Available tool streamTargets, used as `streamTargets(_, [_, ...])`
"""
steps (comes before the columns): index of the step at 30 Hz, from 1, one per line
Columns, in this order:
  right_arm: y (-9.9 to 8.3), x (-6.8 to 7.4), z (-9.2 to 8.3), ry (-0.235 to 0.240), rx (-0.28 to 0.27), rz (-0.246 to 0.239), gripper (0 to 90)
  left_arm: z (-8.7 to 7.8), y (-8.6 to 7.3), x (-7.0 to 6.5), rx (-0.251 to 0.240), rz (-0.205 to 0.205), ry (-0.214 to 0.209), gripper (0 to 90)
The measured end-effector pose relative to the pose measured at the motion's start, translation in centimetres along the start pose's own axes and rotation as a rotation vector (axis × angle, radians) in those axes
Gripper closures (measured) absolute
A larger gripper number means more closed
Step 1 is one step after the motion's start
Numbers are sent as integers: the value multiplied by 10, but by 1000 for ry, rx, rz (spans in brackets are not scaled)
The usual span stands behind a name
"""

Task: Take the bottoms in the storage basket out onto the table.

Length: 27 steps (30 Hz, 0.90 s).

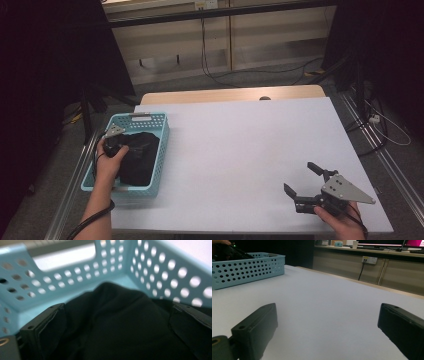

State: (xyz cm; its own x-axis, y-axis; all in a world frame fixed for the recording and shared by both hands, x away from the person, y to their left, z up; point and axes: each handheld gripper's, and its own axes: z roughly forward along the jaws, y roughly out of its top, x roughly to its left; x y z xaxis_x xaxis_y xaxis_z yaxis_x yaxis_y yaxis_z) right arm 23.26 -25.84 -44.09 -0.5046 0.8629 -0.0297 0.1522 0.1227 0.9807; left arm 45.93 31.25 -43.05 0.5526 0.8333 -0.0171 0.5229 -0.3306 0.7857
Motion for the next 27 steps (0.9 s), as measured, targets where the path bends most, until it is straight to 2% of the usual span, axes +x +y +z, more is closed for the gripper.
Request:
streamTargets(1, [0, 0, 0, 0, 0, 0, 19, 0, 0, 0, 0, 0, 0, 23])
streamTargets(2, [0, 0, 0, 1, 2, 1, 19, 4, -2, -1, 31, -1, -4, 25])
streamTargets(3, [0, 0, 0, 1, 2, 1, 19, 4, -2, -1, 31, -1, -4, 25])
streamTargets(6, [0, 0, 0, 0, 1, 1, 19, 10, -6, -4, 115, 42, 9, 24])
streamTargets(7, [0, 0, 0, -1, 0, 0, 19, 10, -6, -4, 115, 42, 9, 23])
streamTargets(8, [0, 0, -1, 0, 0, 1, 19, 13, -9, -4, 146, 41, 11, 21])
streamTargets(10, [0, 0, -1, -1, 0, -1, 19, 14, -10, -3, 161, 37, 10, 21])
streamTargets(15, [0, 1, -2, 2, -3, -5, 19, 17, -13, -3, 181, 51, 19, 4])
streamTargets(21, [0, 1, -1, 7, -2, -4, 19, 19, -15, -3, 192, 35, 22, 0])
streamTargets(22, [0, 1, -1, 7, -1, -5, 19, 20, -15, -2, 190, 27, 43, 0])
streamTargets(24, [0, 2, -1, 7, -1, -6, 19, 20, -15, -2, 190, 27, 58, 0])
streamTargets(25, [0, 2, -1, 9, 1, -7, 19, 19, -15, -1, 193, 10, 77, 0])
streamTargets(27, [1, 2, -2, 12, -1, -10, 19, 19, -16, 0, 186, 11, 85, 0])
